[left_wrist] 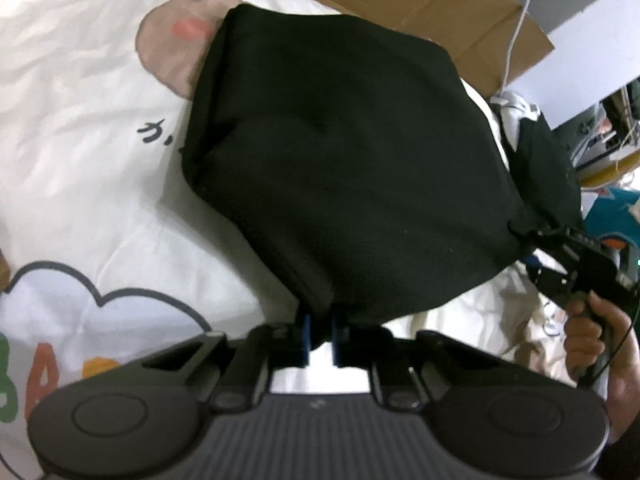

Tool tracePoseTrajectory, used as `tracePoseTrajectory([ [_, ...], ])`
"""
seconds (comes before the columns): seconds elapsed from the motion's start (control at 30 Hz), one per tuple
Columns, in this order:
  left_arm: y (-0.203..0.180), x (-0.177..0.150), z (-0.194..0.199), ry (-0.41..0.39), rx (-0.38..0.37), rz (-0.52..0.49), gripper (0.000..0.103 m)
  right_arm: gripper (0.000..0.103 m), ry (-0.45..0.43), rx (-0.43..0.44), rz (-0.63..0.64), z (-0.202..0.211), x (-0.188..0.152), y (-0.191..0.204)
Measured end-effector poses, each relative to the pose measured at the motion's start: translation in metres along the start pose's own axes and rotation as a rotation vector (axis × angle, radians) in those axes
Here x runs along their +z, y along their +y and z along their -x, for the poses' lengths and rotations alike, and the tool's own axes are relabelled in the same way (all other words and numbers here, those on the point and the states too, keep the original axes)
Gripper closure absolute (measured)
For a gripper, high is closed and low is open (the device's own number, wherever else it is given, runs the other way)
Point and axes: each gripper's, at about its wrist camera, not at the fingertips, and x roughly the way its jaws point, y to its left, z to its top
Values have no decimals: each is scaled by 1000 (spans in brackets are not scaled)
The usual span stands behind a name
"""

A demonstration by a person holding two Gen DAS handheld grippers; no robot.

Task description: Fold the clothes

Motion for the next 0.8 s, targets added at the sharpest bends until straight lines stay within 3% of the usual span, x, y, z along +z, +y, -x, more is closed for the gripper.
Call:
tracePoseTrajectory([
  [0.07, 1, -1, 4, 1, 3, 1, 96, 86, -3, 23, -19, 0, 1, -3],
  [0.2, 2, -3, 10, 9, 3, 2, 96, 90, -9, 46, -15, 3, 0, -4],
  [0.53, -6, -3, 20, 31, -1, 2, 97, 93, 7, 47, 27, 17, 2, 0],
  [0.8, -24, -5, 5, 75, -6, -21, 95, 93, -2, 36, 43, 13, 22, -6],
])
